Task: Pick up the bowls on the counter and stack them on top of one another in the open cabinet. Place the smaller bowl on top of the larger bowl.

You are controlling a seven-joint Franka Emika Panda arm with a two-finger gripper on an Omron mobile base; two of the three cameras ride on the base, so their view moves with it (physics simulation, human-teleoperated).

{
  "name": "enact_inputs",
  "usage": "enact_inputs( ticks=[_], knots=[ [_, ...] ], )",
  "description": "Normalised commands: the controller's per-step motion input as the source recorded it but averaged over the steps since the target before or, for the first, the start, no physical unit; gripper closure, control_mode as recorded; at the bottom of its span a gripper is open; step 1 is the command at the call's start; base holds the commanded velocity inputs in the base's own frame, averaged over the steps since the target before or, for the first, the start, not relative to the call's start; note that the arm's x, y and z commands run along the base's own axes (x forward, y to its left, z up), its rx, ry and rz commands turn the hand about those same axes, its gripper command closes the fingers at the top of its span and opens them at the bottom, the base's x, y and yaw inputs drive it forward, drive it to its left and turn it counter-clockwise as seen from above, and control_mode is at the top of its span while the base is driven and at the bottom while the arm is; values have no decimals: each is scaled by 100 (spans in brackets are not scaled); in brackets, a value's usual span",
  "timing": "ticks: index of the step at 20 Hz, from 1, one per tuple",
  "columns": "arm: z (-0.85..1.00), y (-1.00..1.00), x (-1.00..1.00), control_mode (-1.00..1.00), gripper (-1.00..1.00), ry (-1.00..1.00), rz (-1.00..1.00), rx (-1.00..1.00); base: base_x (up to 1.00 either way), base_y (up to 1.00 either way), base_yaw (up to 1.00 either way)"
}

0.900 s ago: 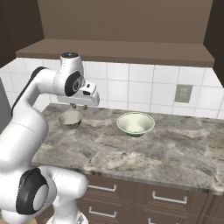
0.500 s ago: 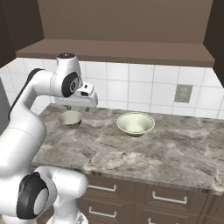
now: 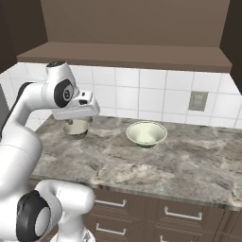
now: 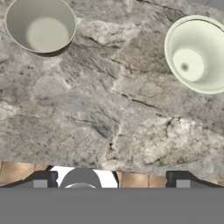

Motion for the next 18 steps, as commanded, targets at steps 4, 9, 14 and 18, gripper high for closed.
enact_inputs(
  ticks=[4,9,14,18],
  knots=[
    [-11,25,-7,-100,-100,0,9,-12,0,0,0],
    [-18,18,-4,-100,-100,0,7,-8,0,0,0],
    [-25,16,-10,-100,-100,0,7,-5,0,0,0],
    [-29,8,-14,-100,-100,0,8,0,0,0,0]
  ],
)
